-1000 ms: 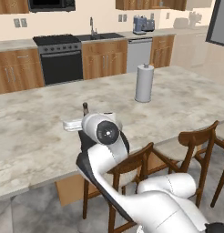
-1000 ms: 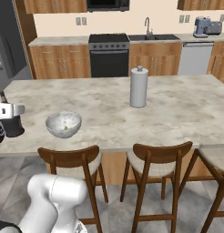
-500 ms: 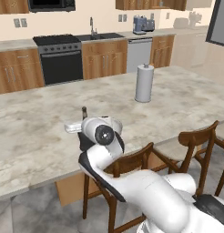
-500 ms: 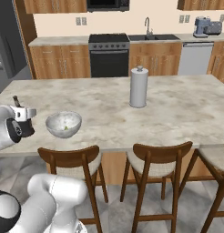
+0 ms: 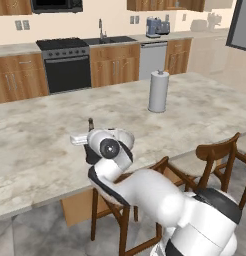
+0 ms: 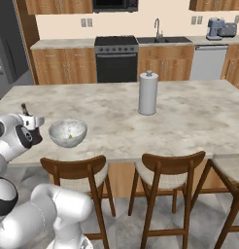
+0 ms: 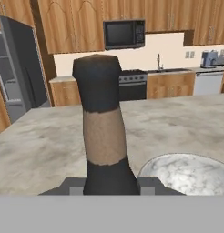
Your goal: There is a bowl on the dining counter. Grab a lemon wedge from the fridge and place it in the bowl. Then get the liquor bottle and glass cup from the cabinet and place them next to the bowl.
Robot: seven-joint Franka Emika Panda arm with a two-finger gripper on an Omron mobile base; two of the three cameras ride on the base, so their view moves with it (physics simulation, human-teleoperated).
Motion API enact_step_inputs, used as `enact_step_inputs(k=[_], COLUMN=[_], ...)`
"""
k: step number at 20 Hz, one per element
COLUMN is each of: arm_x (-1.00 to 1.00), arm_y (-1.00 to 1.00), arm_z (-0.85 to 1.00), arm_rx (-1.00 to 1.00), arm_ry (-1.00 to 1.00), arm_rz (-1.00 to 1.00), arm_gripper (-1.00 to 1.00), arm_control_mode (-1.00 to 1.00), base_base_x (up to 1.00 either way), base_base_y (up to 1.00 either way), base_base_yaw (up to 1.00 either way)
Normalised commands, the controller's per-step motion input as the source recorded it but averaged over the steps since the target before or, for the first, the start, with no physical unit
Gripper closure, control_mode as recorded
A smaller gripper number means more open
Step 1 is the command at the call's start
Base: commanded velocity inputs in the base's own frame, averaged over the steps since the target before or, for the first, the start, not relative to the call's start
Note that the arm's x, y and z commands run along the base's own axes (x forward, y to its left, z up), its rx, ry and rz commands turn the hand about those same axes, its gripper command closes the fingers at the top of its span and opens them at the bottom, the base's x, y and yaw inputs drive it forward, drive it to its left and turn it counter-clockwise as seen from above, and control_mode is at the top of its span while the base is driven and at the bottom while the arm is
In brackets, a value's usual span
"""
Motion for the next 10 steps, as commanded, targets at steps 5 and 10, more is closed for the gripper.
enact_step_inputs(k=[5, 10], arm_x=[0.07, 0.01], arm_y=[0.27, 0.33], arm_z=[-0.12, -0.09], arm_rx=[0.00, 0.00], arm_ry=[0.02, 0.01], arm_rz=[-0.06, -0.05], arm_gripper=[1.00, 1.00], arm_control_mode=[-1.00, -1.00], base_base_x=[0.00, 0.00], base_base_y=[0.00, 0.00], base_base_yaw=[0.00, 0.00])
